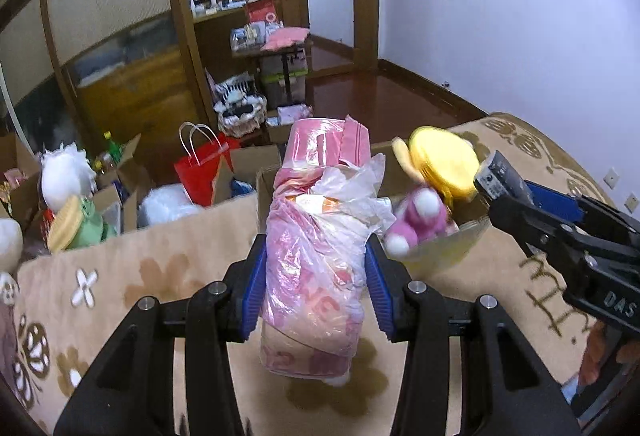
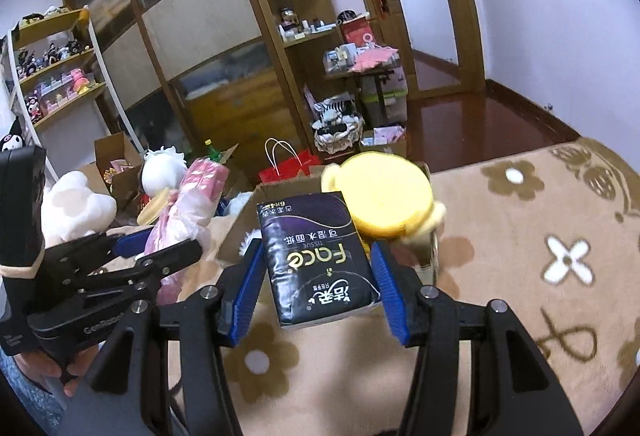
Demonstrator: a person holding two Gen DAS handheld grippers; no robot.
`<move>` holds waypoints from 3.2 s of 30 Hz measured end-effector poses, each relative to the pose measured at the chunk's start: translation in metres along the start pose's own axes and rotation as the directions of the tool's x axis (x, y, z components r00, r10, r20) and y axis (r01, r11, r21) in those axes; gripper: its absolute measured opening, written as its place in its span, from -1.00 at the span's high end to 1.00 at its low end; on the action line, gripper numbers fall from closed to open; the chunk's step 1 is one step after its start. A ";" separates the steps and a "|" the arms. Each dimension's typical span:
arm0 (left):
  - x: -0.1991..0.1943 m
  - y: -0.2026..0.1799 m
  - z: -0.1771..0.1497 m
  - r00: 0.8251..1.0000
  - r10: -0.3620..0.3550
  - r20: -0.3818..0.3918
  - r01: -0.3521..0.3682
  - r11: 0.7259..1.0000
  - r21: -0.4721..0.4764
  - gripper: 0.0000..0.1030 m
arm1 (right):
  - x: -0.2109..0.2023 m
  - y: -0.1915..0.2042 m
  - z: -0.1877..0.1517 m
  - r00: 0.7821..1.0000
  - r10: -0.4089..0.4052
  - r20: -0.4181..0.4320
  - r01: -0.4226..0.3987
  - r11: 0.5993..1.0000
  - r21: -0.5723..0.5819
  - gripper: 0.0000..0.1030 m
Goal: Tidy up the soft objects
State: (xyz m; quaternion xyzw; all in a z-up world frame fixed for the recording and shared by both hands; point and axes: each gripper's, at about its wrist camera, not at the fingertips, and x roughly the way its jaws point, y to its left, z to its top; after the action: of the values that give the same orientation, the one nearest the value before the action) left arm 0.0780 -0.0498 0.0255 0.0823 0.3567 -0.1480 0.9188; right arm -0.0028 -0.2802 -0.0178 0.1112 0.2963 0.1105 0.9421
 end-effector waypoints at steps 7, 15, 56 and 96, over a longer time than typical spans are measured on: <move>0.023 0.012 0.031 1.000 0.014 0.016 -0.014 1.000 -0.005 0.13 | 0.022 0.010 0.031 1.000 0.012 0.012 -0.012 0.998 -0.054 -0.10; 0.062 0.024 0.037 1.000 -0.018 -0.015 0.018 0.999 -0.038 0.13 | 0.051 0.008 0.048 1.000 0.023 -0.006 -0.024 0.999 -0.047 -0.10; 0.033 0.034 0.020 0.999 0.038 -0.017 -0.040 0.996 -0.083 -0.77 | 0.035 -0.004 0.042 0.999 -0.010 -0.035 0.010 1.000 0.002 -0.27; -0.091 0.016 -0.034 0.971 0.098 0.217 -0.090 0.995 -0.046 -0.99 | -0.108 -0.015 -0.019 0.967 -0.175 0.185 0.170 0.984 0.047 -1.00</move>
State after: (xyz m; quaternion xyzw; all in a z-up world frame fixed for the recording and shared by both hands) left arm -0.0021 -0.0061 0.0633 0.0656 0.2516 -0.1060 0.9598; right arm -0.0984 -0.3215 0.0204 0.1093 0.2161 0.0126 0.9701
